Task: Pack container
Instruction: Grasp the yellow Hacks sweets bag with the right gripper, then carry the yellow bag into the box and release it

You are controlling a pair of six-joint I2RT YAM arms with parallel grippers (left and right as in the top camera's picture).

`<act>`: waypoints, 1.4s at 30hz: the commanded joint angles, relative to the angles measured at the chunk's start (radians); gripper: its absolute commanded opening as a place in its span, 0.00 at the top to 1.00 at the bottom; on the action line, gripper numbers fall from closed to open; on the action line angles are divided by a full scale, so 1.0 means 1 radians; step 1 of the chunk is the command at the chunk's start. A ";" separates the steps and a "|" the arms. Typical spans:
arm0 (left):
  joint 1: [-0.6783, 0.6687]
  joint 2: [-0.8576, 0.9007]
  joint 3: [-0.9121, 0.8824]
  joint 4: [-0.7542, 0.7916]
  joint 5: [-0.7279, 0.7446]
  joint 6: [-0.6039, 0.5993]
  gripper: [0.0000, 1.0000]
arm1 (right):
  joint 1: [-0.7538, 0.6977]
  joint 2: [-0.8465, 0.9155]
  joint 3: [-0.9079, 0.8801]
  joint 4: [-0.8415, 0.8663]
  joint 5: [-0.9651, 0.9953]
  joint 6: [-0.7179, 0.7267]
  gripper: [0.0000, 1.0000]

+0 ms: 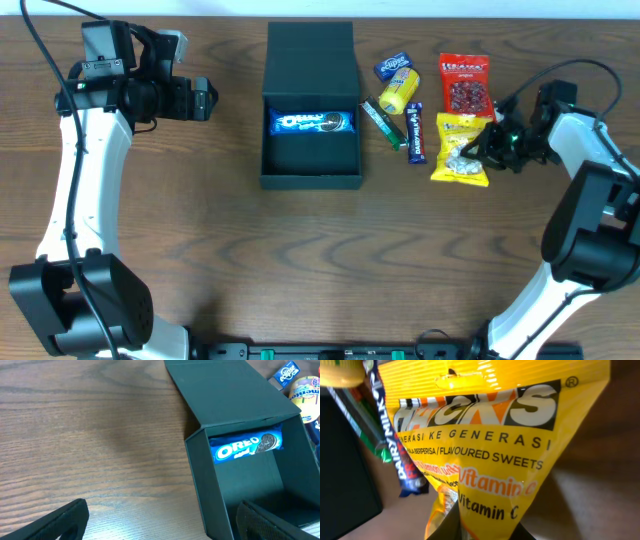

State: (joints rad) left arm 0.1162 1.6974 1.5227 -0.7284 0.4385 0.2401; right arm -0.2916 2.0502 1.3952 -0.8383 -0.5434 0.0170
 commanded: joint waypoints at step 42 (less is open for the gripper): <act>0.001 -0.001 -0.005 -0.001 0.007 -0.001 0.04 | 0.702 -0.032 0.155 0.380 -0.111 0.612 0.97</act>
State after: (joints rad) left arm 0.1162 1.6974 1.5227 -0.7292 0.4385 0.2401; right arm 0.3798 2.0006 1.5433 -0.4732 -0.6209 0.5682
